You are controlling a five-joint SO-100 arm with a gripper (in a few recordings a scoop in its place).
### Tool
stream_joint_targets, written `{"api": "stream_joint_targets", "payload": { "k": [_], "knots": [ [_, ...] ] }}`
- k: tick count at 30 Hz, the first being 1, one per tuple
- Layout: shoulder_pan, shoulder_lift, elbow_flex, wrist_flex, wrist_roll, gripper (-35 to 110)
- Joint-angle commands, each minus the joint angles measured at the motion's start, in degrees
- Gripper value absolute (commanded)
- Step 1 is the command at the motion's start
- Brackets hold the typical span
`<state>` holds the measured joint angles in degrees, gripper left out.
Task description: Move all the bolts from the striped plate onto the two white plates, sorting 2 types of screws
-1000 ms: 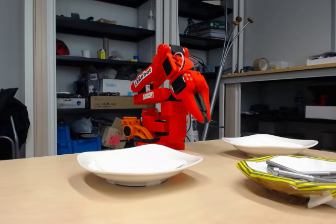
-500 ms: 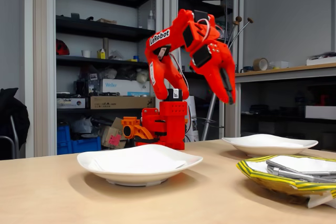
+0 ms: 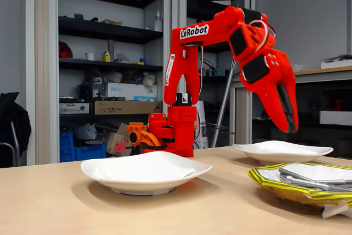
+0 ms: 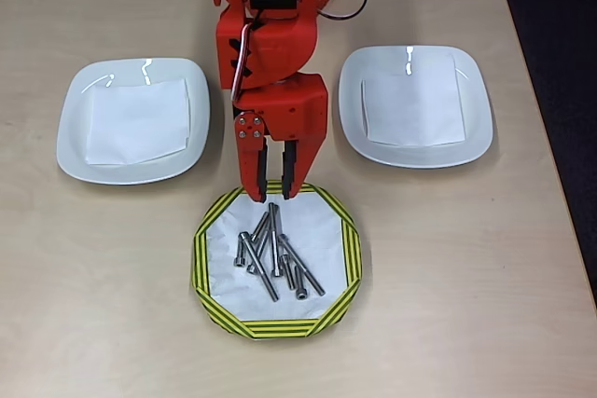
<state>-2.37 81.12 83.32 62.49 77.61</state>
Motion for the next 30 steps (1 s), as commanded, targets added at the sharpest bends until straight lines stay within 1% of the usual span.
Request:
{"api": "stream_joint_targets", "payload": {
  "k": [1, 4, 7, 9, 12, 19, 30],
  "knots": [
    [-1.41, -2.11, -3.78, -3.34, 0.09, 13],
    [-0.7, -5.36, -6.15, -5.27, -4.04, 14],
    [0.26, -9.58, -10.63, -4.39, -15.82, 11],
    [0.53, -11.78, -12.13, -3.25, -22.94, 12],
    [1.58, -14.06, -12.3, -4.13, -27.6, 12],
    [3.96, -19.95, -16.79, -5.19, -29.97, 12],
    [4.66, -32.87, -34.54, 1.67, -27.86, 11]
  ]
}}
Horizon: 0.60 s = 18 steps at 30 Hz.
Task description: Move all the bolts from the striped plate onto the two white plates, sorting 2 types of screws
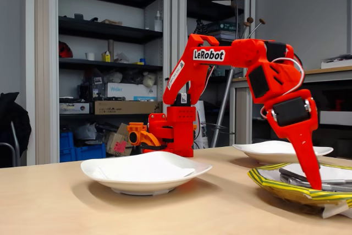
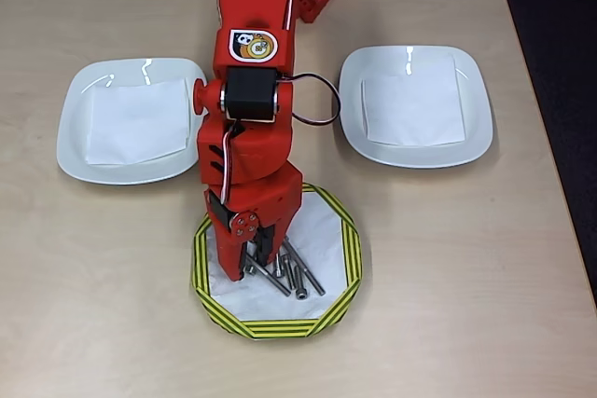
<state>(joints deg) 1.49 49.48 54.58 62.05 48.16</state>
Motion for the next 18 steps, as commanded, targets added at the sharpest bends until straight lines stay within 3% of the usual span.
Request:
{"api": "stream_joint_targets", "payload": {
  "k": [1, 18],
  "knots": [
    [0.62, -2.46, -8.0, 3.43, 2.11, 11],
    [-0.18, -9.93, -20.74, 12.66, 1.76, 0]
  ]
}}
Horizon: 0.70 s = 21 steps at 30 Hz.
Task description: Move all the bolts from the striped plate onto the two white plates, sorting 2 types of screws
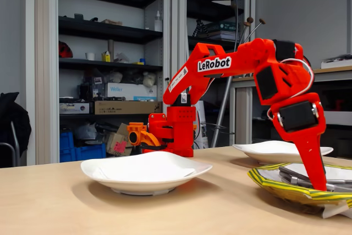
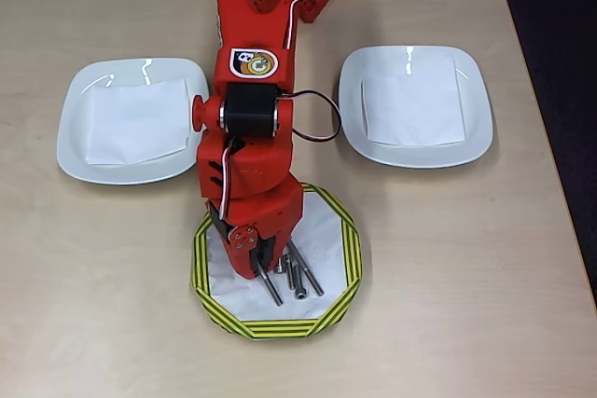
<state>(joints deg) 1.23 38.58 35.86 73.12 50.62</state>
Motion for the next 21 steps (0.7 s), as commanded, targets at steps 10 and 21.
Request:
{"api": "stream_joint_targets", "payload": {
  "k": [10, 21],
  "knots": [
    [2.02, 1.67, -10.81, 8.26, -4.83, 0],
    [5.36, 8.96, -11.95, 24.35, 0.09, 0]
  ]
}}
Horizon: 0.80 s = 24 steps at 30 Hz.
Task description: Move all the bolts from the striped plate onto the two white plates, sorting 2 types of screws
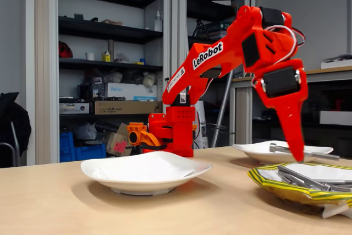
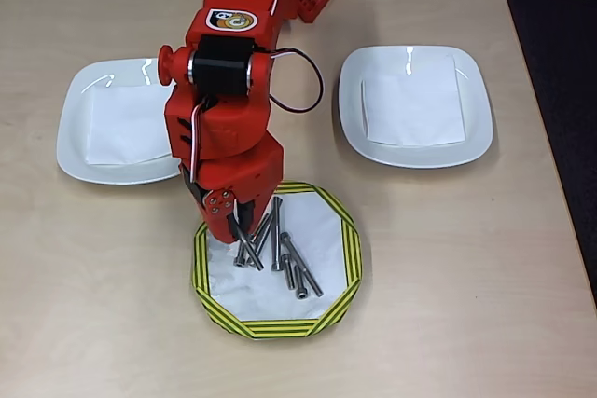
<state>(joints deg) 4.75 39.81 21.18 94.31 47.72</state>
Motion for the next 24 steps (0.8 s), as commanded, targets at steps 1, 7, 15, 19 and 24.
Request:
{"api": "stream_joint_targets", "payload": {
  "k": [1, 7, 15, 19, 24],
  "knots": [
    [2.64, 9.76, 5.36, 3.96, 4.39, 0],
    [9.14, 25.22, 28.3, 1.67, 7.29, 0],
    [19.25, 41.22, 51.33, 0.44, 5.1, 0],
    [25.49, 45.79, 61.44, -4.04, 1.23, 0],
    [31.99, 44.82, 65.13, -8.44, -6.15, 0]
  ]
}}
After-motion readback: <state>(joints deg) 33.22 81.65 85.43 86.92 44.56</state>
